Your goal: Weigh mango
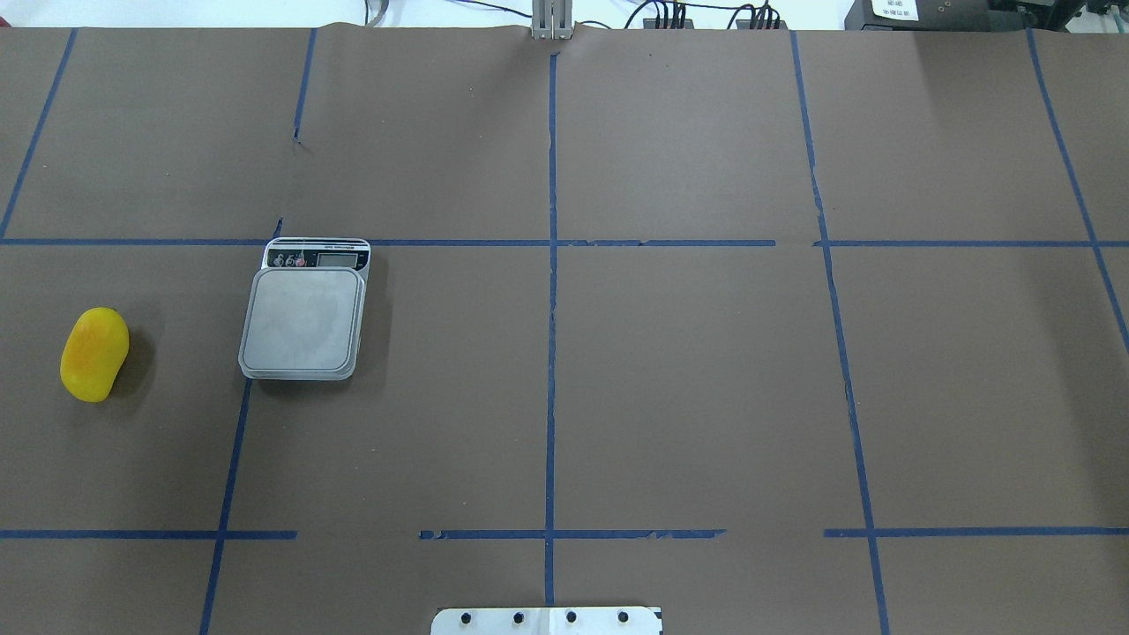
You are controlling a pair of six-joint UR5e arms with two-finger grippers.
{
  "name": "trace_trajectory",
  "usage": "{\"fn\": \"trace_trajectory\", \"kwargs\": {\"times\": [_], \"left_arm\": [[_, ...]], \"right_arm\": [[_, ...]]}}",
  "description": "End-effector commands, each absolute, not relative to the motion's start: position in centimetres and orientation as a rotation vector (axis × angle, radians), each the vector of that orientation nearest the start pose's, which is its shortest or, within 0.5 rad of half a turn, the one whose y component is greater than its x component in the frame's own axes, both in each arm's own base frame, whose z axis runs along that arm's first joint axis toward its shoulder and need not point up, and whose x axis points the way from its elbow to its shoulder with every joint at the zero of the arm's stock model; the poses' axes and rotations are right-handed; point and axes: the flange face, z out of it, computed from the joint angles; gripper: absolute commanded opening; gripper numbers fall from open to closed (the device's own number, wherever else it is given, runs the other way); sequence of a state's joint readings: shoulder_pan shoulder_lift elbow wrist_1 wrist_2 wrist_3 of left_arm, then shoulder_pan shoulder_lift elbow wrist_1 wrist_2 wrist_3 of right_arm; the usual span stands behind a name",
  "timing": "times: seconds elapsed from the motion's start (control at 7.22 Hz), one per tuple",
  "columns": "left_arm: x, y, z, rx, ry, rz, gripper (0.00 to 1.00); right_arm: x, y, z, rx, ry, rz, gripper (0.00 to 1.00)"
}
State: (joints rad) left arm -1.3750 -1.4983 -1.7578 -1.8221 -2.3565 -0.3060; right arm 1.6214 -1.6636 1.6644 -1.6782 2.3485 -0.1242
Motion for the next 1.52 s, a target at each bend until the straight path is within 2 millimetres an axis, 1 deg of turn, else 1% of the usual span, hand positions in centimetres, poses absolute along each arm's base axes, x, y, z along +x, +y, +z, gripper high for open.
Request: {"fn": "trace_trajectory", "kwargs": {"times": [0.0,0.28,0.42,0.55,0.69,0.97,1.38], "left_arm": [[10.4,-45.8,56.6,0.111,0.901,0.009,1.00],[17.2,-44.4,57.1,0.098,0.893,-0.034,1.00],[19.1,-43.8,58.7,0.095,0.897,-0.032,1.00],[19.6,-43.5,59.8,0.094,0.901,-0.023,1.00],[20.8,-43.0,59.7,0.073,0.904,-0.021,1.00],[22.5,-42.5,59.7,0.071,0.890,-0.002,1.00],[23.1,-42.5,60.0,0.064,0.880,-0.005,1.00]], "right_arm": [[8.6,-44.1,66.6,-0.032,-0.783,-0.029,1.00],[8.6,-44.1,66.6,-0.031,-0.783,-0.029,1.00],[8.6,-44.0,66.7,-0.034,-0.783,-0.028,1.00],[8.6,-44.1,66.6,-0.032,-0.783,-0.029,1.00],[8.6,-44.0,66.7,-0.034,-0.783,-0.028,1.00],[8.6,-44.0,66.7,-0.034,-0.783,-0.028,1.00],[8.6,-44.1,66.6,-0.032,-0.783,-0.029,1.00]]}}
